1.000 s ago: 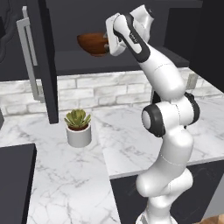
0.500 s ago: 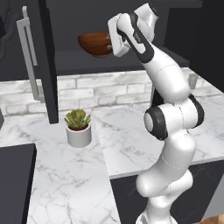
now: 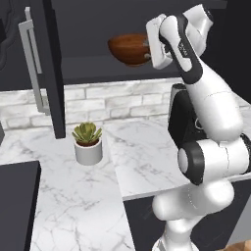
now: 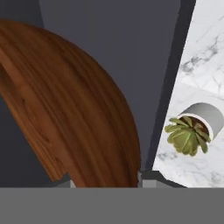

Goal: Pick up the bowls from the cabinet and place each bowl in front of a stool on the dining counter.

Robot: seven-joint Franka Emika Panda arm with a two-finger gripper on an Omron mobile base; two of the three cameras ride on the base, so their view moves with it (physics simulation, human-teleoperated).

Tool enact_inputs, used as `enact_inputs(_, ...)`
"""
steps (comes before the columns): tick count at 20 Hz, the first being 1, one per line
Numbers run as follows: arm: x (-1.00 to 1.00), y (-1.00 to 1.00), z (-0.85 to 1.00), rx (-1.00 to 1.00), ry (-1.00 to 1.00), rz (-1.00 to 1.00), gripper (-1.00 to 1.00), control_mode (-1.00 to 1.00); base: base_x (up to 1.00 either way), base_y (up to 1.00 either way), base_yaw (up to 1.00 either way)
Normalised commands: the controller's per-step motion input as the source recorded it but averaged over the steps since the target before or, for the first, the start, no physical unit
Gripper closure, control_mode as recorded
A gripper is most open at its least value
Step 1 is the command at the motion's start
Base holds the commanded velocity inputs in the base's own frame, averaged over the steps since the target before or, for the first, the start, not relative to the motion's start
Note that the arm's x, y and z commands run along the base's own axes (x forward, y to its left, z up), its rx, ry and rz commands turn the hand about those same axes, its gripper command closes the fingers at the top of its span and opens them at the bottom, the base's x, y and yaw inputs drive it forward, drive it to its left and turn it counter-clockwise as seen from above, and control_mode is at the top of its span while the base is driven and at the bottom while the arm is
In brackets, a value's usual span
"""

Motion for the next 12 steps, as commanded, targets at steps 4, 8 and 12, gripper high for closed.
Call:
enact_inputs(4, -1.00, -0.37, 0.00, 0.00, -0.04, -0.08, 1.00, -1.00, 0.00, 0.00, 0.00)
enact_inputs(8, -1.00, -0.29, 0.00, 0.00, 0.00, -0.11, 1.00, -1.00, 0.00, 0.00, 0.00)
enact_inputs(12, -1.00, -0.20, 0.00, 0.00, 0.00, -0.09, 1.00, -1.00, 0.00, 0.00, 0.00)
